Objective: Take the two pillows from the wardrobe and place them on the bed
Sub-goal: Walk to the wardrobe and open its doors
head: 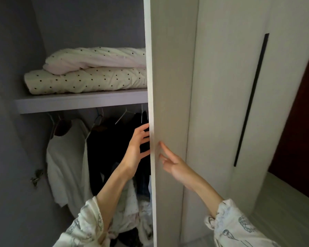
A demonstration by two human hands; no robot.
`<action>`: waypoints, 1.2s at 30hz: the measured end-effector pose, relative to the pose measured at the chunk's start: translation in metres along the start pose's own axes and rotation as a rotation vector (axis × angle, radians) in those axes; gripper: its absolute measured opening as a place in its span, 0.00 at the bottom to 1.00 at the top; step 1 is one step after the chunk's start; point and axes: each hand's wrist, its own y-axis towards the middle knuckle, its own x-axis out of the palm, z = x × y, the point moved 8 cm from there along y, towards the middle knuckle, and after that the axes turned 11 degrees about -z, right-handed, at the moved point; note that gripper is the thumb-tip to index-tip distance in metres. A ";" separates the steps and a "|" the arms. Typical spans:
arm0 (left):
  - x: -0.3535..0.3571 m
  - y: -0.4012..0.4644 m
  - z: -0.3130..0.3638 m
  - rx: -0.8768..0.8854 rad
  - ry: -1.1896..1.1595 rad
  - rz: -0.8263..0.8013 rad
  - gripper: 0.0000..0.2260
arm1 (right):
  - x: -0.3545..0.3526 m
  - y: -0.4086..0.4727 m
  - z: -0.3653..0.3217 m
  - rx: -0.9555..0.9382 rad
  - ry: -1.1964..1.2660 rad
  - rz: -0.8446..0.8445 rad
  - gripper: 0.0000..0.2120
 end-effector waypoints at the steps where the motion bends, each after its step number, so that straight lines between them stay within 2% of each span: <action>1: 0.010 -0.002 0.000 -0.006 -0.003 -0.014 0.14 | -0.008 -0.010 0.003 0.003 0.006 0.003 0.28; 8: 0.105 -0.008 0.002 -0.039 -0.040 -0.078 0.14 | -0.068 -0.081 0.017 -0.033 0.085 0.086 0.25; 13: 0.189 -0.002 0.009 -0.065 0.061 -0.213 0.13 | -0.117 -0.140 0.029 -0.029 0.167 0.200 0.22; 21: 0.274 0.020 0.003 -0.147 0.143 -0.331 0.21 | -0.179 -0.193 0.034 0.055 0.079 0.259 0.21; 27: 0.292 0.028 -0.003 -0.207 0.183 -0.382 0.23 | -0.203 -0.207 0.038 0.080 0.125 0.326 0.21; 30: 0.288 0.028 0.000 -0.176 0.195 -0.395 0.21 | -0.212 -0.211 0.033 0.096 0.030 0.435 0.20; 36: 0.240 0.031 0.015 -0.079 0.287 -0.279 0.17 | -0.196 -0.180 0.005 0.068 -0.086 0.417 0.17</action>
